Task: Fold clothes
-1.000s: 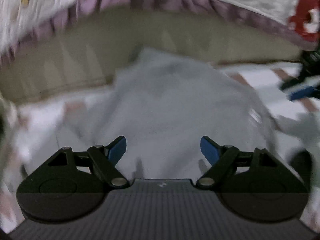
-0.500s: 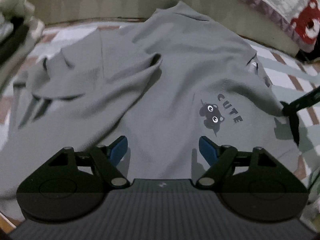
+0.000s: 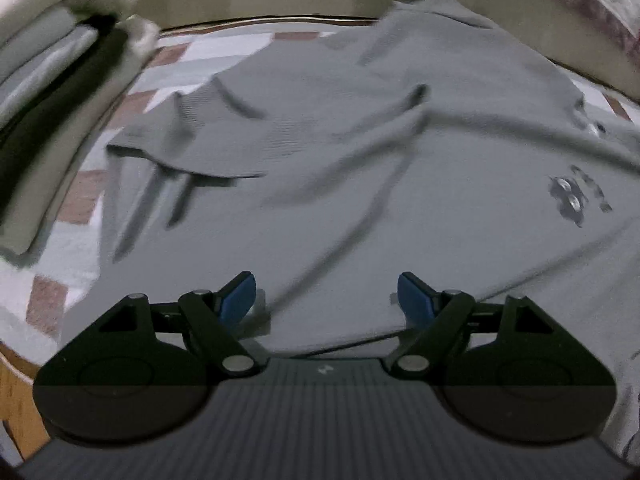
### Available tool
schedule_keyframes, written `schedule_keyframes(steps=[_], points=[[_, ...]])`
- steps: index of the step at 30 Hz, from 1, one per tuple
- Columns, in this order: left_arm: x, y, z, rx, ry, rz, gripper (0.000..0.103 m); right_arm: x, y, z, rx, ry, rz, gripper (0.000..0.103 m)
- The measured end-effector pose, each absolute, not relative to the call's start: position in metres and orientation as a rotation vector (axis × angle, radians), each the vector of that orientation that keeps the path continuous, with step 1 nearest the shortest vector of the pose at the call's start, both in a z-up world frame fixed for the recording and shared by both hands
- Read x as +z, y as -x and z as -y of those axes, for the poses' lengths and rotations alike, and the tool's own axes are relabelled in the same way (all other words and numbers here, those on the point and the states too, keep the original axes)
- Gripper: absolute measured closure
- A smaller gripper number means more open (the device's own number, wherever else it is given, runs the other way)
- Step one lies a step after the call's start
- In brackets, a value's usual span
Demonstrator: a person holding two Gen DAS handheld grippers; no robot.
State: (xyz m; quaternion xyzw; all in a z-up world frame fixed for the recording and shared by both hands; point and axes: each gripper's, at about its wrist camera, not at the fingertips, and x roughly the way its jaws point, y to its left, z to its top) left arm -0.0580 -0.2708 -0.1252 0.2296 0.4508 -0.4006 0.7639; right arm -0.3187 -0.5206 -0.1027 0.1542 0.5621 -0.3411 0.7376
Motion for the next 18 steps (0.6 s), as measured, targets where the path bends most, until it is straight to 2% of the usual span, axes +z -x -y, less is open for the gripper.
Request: schedule_keyframes(steps=[4,6,8,14,18], points=[[-0.114,0.026,0.254,-0.859,-0.393,-1.033,0.025,-0.147,0.313,0.537,-0.723,-0.422,-1.421,0.096],[-0.105,0.011,0.244,-0.829,-0.362,-1.007,0.025,-0.15,0.312,0.541,-0.744,-0.421,-1.436,0.083],[-0.101,-0.004,0.237,-0.819,-0.335,-0.983,0.024,-0.134,0.313,0.54,-0.772,-0.398,-1.344,0.071],[-0.104,-0.029,0.256,-0.859,-0.328,-0.963,0.024,-0.088,0.313,0.525,-0.601,-0.466,-0.888,0.067],[-0.111,-0.02,0.287,-0.967,-0.382,-0.906,0.024,-0.081,0.287,0.508,-0.478,-0.473,-0.784,0.065]])
